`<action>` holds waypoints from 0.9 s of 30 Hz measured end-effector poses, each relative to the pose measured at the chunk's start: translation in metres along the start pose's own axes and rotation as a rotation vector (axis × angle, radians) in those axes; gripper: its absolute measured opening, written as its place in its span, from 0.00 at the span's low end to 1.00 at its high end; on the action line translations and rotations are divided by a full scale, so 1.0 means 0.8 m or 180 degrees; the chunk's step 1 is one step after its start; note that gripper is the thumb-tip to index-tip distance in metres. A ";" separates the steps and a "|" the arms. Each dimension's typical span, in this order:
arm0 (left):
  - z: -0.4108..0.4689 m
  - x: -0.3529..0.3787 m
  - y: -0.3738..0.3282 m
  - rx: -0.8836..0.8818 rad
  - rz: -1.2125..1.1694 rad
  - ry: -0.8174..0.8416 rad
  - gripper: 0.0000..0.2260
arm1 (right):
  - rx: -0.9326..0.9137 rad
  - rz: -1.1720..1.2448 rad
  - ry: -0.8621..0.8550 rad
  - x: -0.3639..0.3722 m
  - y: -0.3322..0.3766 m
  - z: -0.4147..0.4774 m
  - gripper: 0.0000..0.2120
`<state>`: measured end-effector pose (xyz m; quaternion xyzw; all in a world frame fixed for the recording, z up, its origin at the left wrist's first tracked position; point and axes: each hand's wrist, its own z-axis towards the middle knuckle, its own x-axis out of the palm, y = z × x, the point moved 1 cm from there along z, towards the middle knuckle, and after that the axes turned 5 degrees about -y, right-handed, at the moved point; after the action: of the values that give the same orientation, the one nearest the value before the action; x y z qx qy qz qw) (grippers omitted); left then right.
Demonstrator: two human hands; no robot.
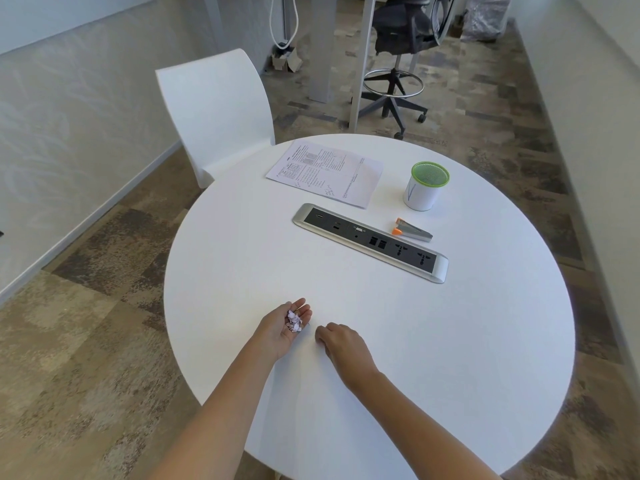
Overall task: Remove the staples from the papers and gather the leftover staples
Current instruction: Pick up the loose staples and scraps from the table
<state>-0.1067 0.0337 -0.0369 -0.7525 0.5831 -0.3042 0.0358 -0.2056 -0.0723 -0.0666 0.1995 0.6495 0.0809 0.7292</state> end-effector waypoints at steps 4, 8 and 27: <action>0.001 -0.002 0.002 -0.0008 0.0070 -0.0038 0.15 | 0.0078 0.0019 0.0026 0.003 0.001 0.004 0.14; -0.003 0.001 0.007 -0.0018 0.0150 -0.0064 0.14 | 0.0973 0.0869 0.0051 -0.008 -0.007 0.016 0.09; 0.001 0.004 -0.001 0.0312 0.1008 -0.0414 0.14 | 0.1188 0.1138 -0.0102 -0.041 -0.010 0.030 0.05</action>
<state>-0.1054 0.0307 -0.0362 -0.6667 0.6752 -0.2735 0.1575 -0.1878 -0.0967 -0.0376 0.4436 0.5960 0.0841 0.6641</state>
